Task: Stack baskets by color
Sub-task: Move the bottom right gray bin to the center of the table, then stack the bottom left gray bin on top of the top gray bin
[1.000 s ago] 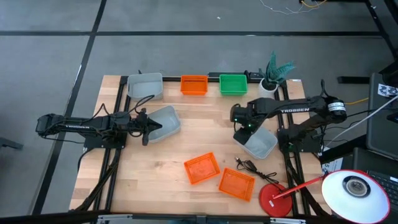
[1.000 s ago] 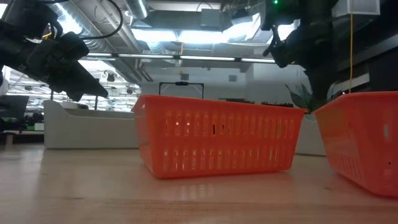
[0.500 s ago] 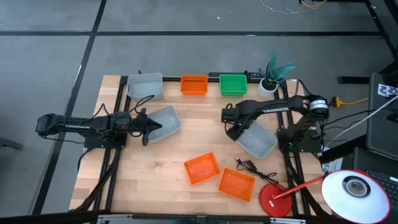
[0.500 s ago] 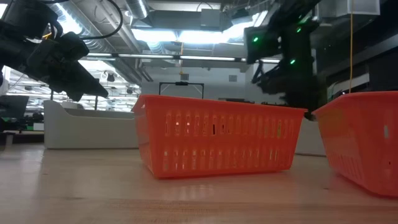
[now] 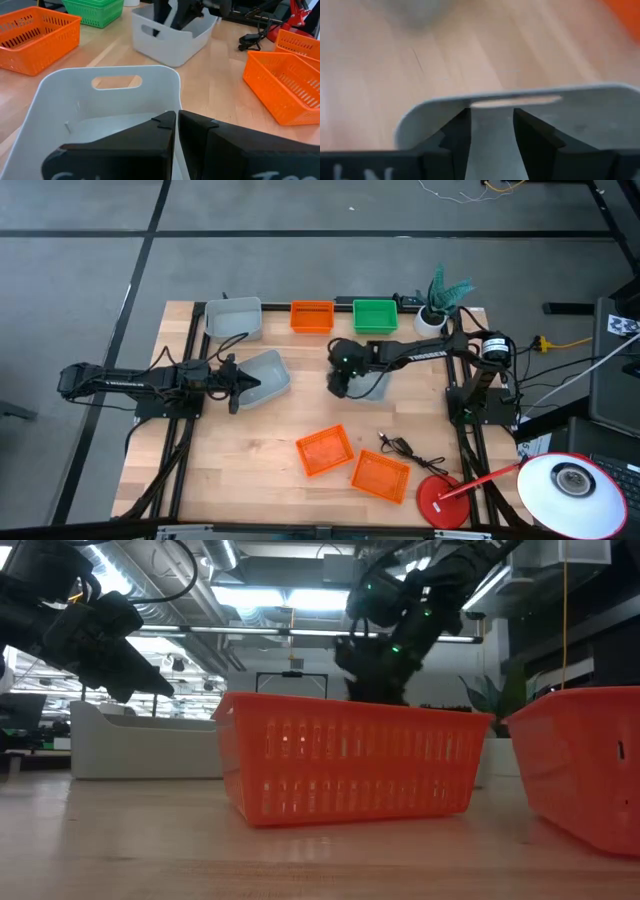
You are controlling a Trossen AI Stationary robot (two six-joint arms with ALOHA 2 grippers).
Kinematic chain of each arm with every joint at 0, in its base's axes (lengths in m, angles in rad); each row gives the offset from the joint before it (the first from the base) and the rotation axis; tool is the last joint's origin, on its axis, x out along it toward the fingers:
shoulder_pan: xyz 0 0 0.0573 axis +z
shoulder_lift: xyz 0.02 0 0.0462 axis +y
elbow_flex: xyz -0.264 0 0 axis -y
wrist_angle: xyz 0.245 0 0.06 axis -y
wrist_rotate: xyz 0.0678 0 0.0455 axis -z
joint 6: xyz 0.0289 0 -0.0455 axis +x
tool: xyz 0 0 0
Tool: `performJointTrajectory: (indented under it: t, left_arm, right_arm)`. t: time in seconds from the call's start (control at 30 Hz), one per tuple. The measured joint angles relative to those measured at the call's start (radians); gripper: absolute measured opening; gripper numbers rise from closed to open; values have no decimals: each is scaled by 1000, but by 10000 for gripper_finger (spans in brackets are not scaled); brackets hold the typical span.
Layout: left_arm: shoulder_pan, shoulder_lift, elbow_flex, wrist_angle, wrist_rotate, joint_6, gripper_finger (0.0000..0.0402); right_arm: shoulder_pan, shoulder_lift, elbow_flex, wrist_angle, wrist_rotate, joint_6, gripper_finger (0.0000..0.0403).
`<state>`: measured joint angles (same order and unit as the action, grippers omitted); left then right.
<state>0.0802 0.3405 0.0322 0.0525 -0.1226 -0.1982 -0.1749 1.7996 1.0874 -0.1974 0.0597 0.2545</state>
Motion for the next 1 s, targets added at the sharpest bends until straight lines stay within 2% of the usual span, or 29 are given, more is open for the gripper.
performJointTrajectory:
  t: [0.13,0.23,0.4,0.5,0.57,0.67,0.77,0.9,1.0]
  left_arm:
    - [0,0,0,0,0,0,14]
    - [0,0,0,0,0,0,14]
    - [0,0,0,0,0,0,14]
    - [0,0,0,2,-7,-5,14]
    - [0,0,0,26,-16,-36,14]
    - [0,0,1,124,-90,-108,14]
    - [0,0,30,151,-126,-137,14]
    - [1,5,132,-40,-120,-169,14]
    - [5,53,225,-207,-141,-223,14]
  right_arm:
    - [0,1,0,150,-1,-56,147]
    - [0,-18,4,163,-29,-81,147]
    - [8,-79,52,2,-68,-81,147]
    - [19,-120,85,-146,-49,-80,147]
    - [28,-149,102,-238,-5,-75,147]
    - [44,-192,112,-338,94,-37,147]
    - [64,-237,113,-400,263,27,147]
    - [88,-280,113,-477,461,59,147]
    - [94,-301,113,-513,499,59,147]
